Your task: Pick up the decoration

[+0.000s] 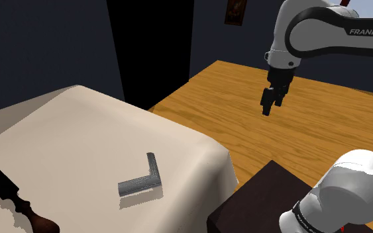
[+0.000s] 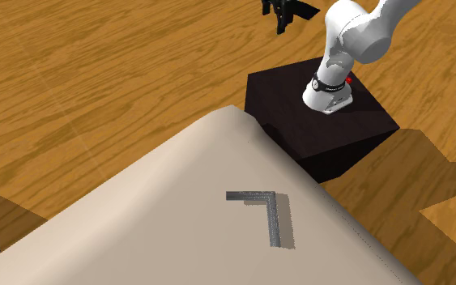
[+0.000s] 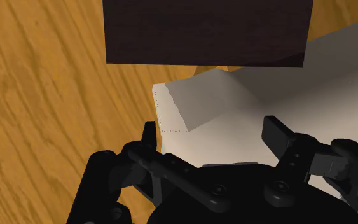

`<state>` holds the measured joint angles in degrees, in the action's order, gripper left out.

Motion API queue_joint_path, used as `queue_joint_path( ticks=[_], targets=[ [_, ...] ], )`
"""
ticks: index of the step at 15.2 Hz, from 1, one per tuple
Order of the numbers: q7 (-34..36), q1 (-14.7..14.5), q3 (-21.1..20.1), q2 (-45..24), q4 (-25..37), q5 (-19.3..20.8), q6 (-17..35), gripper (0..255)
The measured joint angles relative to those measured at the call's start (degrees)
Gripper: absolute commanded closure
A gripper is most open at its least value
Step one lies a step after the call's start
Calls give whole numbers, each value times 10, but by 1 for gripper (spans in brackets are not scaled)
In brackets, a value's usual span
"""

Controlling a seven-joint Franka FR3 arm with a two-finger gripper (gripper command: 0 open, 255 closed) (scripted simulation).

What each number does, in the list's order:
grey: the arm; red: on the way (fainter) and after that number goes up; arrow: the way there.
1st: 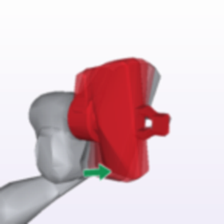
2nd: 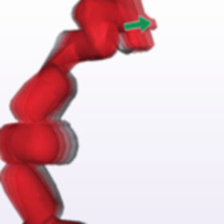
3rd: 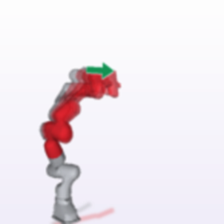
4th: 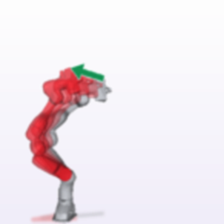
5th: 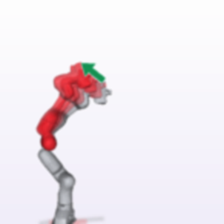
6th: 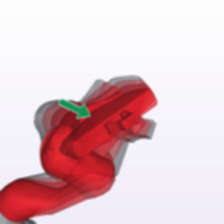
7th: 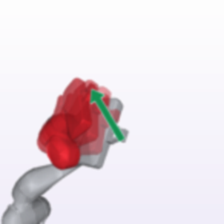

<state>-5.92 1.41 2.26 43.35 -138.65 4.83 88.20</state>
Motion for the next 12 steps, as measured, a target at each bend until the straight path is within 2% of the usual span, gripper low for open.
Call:
queue_joint_path(
  ticks=[4,12],
  targets=[
    [47,-2,-23,4,-20,-25,10,0],
    [233,-17,-123,-22,-66,-134,71,0]
  ],
)
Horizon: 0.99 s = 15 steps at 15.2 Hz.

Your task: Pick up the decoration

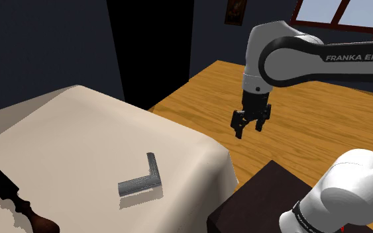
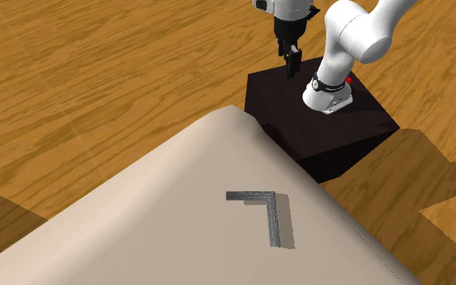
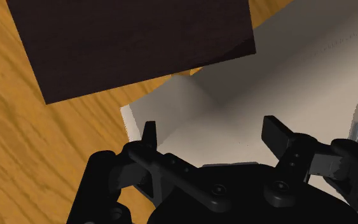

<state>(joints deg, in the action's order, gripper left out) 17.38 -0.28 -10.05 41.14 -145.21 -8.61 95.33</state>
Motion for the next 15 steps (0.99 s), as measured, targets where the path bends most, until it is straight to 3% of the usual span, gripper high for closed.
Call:
queue_joint_path(
  ticks=[9,15],
  targets=[
    [204,-12,-117,-110,15,-106,108,0],
    [333,-2,-183,-226,68,-130,189,0]
  ],
)
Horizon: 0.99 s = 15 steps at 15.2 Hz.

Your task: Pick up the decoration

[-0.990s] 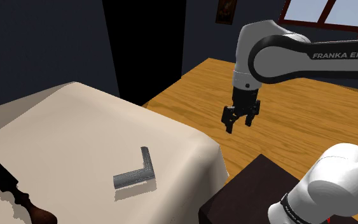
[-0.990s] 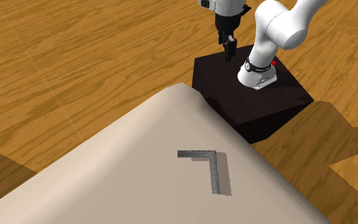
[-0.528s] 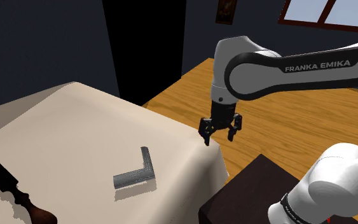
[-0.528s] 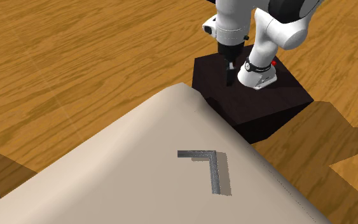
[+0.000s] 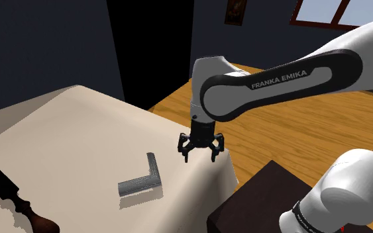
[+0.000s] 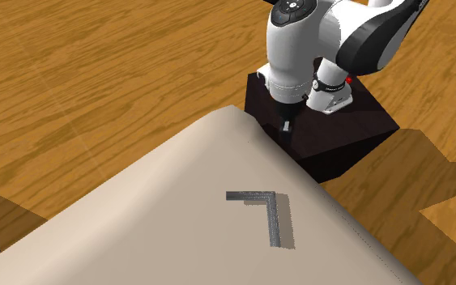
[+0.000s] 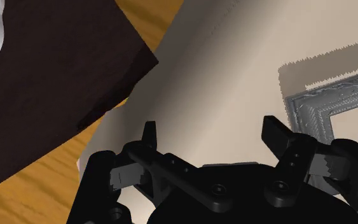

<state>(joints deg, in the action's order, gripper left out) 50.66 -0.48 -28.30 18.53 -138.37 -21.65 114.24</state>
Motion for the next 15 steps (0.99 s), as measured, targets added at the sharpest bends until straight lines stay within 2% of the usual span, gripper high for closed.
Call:
queue_joint_path(
  ticks=[4,7,12,15],
  targets=[
    [92,6,-37,-87,44,8,55,0],
    [166,7,-57,-161,83,32,98,0],
    [289,-11,-61,-287,166,92,150,0],
    [320,-23,-56,-321,185,110,167,0]
  ],
)
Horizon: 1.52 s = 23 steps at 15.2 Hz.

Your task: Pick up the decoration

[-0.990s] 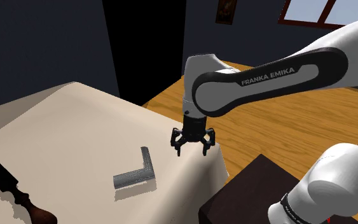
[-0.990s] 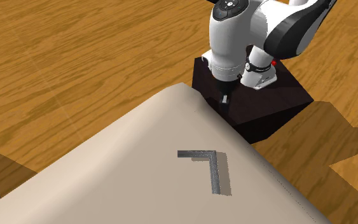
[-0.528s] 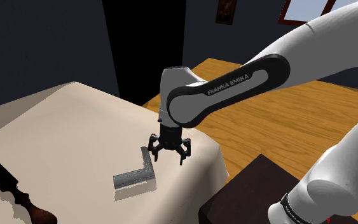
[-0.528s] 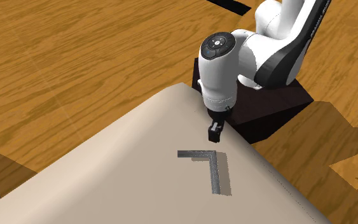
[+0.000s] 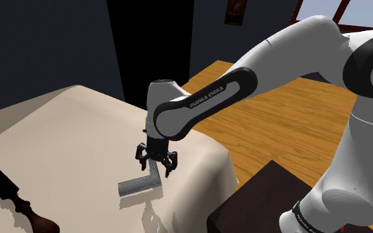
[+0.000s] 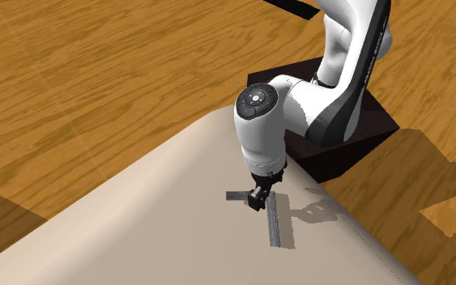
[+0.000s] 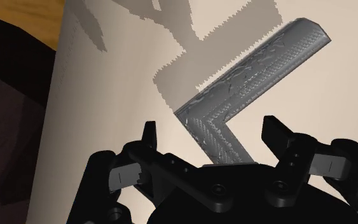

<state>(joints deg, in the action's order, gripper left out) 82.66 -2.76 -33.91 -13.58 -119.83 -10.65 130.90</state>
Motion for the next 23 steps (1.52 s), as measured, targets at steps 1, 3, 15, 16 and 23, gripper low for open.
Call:
queue_joint_path(
  ticks=[1,3,15,16,23],
  targets=[
    [2,-2,1,-5,-1,3,6,0],
    [5,-5,4,-18,-3,9,20,0],
    [6,-9,9,-37,-8,18,42,255],
    [6,-9,9,-37,-8,18,42,255],
    [4,-3,2,-11,1,6,11,255]
  ],
)
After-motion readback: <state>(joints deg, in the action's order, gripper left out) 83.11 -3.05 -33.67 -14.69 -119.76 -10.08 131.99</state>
